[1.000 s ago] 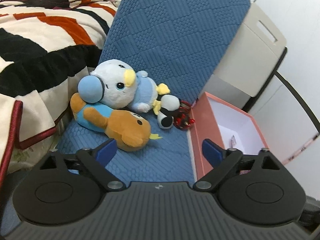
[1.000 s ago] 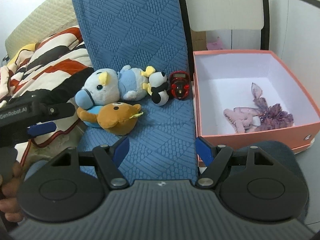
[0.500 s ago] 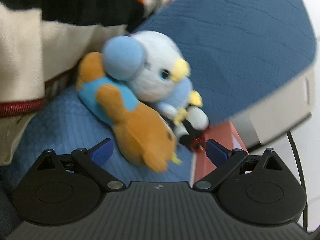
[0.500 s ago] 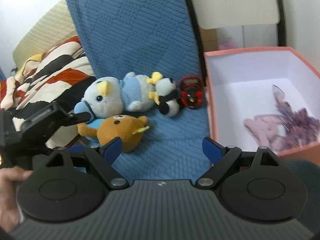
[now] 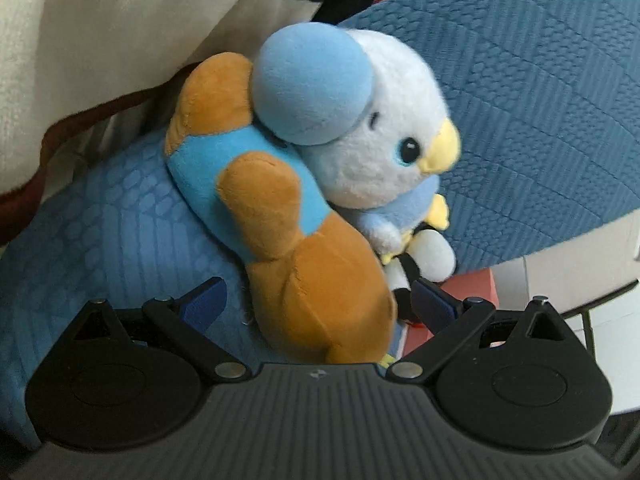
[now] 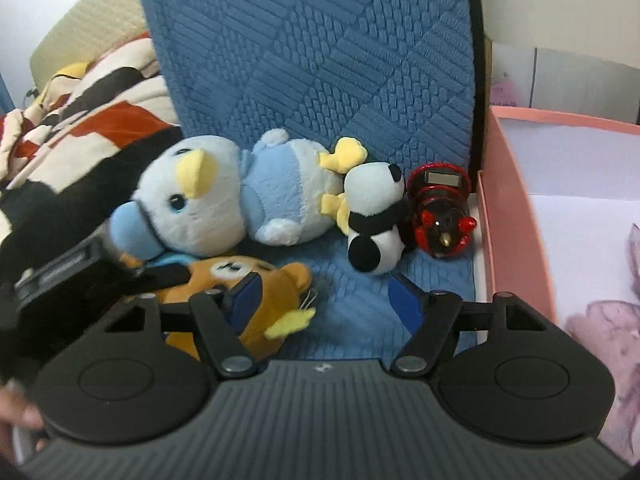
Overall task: Organize objects
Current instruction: 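Grasp orange-and-blue plush with left tool while right tool grasps panda plush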
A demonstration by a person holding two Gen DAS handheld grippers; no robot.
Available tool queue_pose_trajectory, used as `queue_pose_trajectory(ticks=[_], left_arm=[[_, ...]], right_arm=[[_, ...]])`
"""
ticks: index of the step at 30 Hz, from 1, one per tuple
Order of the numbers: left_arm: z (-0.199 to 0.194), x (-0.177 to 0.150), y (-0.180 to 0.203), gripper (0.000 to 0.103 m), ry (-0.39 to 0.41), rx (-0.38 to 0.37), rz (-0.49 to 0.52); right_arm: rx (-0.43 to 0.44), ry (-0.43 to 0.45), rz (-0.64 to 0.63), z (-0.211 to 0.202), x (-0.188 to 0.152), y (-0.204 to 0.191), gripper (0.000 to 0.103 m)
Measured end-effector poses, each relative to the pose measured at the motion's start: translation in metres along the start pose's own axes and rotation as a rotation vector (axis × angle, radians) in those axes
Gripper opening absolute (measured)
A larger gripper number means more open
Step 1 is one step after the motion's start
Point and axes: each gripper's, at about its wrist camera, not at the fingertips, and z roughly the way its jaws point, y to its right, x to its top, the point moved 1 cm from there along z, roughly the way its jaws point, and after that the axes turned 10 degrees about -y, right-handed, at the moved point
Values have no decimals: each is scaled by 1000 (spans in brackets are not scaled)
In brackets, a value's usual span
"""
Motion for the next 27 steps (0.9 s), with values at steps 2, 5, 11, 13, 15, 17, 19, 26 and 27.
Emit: queue_pose_trajectory(ticks=[2, 5, 11, 13, 15, 17, 19, 26, 27], left_arm=[[3, 3, -3, 100, 2, 24, -21], [8, 7, -6, 100, -13, -3, -49], [24, 7, -2, 98, -39, -7, -45], [29, 8, 0, 96, -51, -17, -46], [35, 8, 1, 91, -70, -5, -50], [37, 7, 1, 89, -70, -13, -61], [39, 7, 1, 85, -72, -30, -67], [47, 8, 7, 76, -72, -34, -53], [48, 7, 8, 75, -71, -31, -49]], right_arm=[[-17, -8, -13, 14, 8, 0, 70], [-63, -21, -32, 31, 19, 1, 70], [-128, -71, -4, 65, 35, 14, 70], [-153, -100, 0, 78, 36, 18, 70], [-160, -117, 11, 87, 39, 21, 66], [-167, -122, 16, 93, 41, 22, 66], [-165, -122, 23, 97, 43, 24, 66], [-160, -106, 47, 99, 46, 28, 50], [-160, -103, 43, 98, 46, 27, 48]])
